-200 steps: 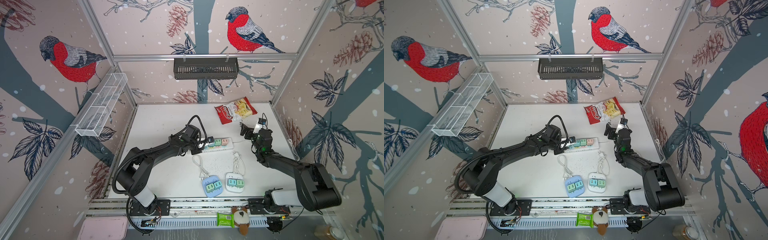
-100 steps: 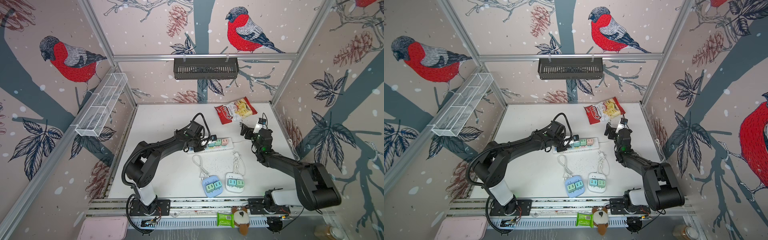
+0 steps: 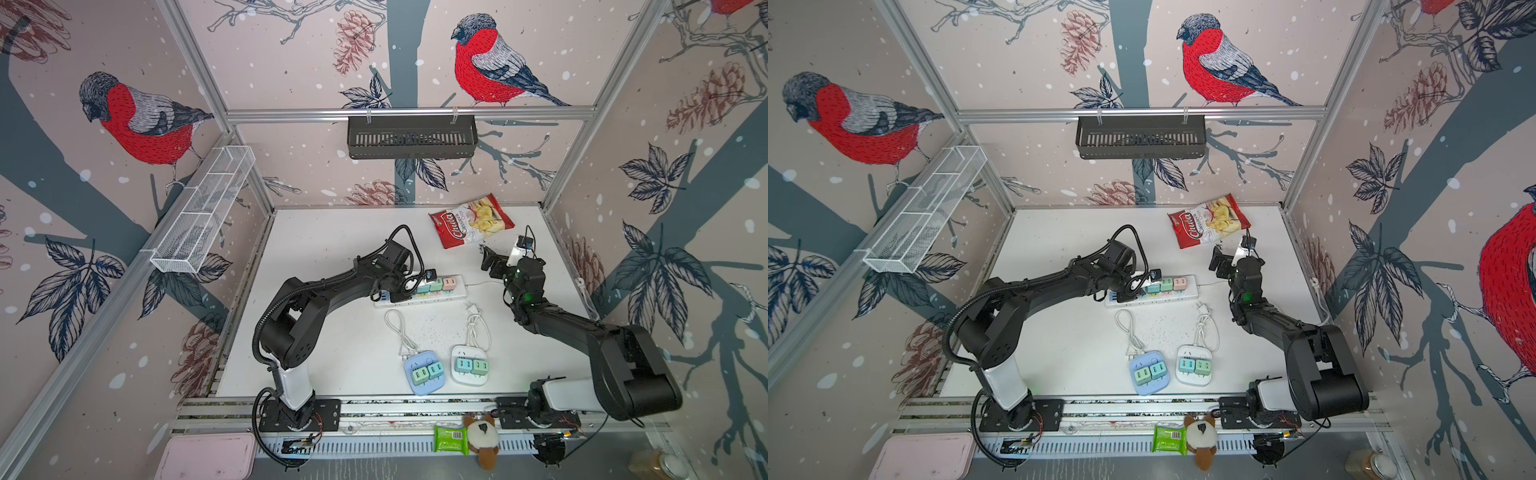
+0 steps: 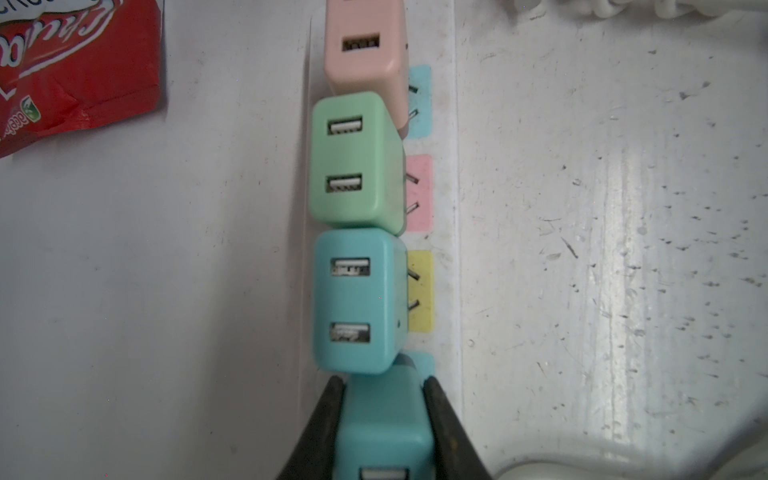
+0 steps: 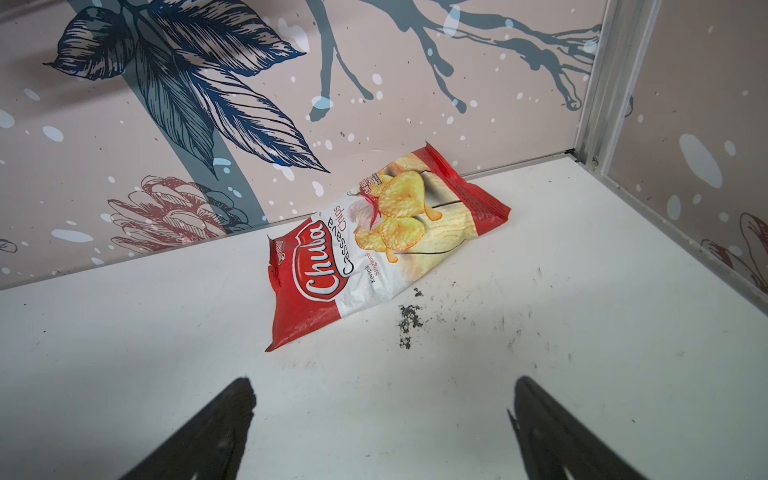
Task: Insert the plug
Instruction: 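Lower the teal charger into the strip socket beside the other teal charger, then open the left gripper and lift it away from the power strip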
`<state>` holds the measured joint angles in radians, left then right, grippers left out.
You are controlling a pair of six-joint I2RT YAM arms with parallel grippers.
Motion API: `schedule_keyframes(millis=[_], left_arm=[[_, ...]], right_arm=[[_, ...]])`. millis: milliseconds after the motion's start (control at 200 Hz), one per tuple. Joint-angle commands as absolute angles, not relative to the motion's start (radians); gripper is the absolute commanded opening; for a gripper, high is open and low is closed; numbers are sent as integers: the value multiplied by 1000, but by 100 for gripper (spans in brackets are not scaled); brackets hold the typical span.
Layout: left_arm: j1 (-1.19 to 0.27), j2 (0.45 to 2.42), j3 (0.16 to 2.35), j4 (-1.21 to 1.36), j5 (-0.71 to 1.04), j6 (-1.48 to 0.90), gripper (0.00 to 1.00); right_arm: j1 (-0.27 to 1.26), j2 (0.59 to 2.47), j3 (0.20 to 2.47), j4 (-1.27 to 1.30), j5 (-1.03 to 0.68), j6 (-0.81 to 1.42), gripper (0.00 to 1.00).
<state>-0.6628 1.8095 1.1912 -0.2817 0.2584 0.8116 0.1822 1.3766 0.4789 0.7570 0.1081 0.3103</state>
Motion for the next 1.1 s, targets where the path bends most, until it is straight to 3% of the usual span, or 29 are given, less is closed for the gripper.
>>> schedule_keyframes(millis=[0,1091], left_arm=[[-663,1827,1201,-349,255,830,0],[-606,2109,1455,-638,318,819,0]], right_arm=[[182,1378,483,767,100,316,97],[175,1370,479,769,103,323,97]])
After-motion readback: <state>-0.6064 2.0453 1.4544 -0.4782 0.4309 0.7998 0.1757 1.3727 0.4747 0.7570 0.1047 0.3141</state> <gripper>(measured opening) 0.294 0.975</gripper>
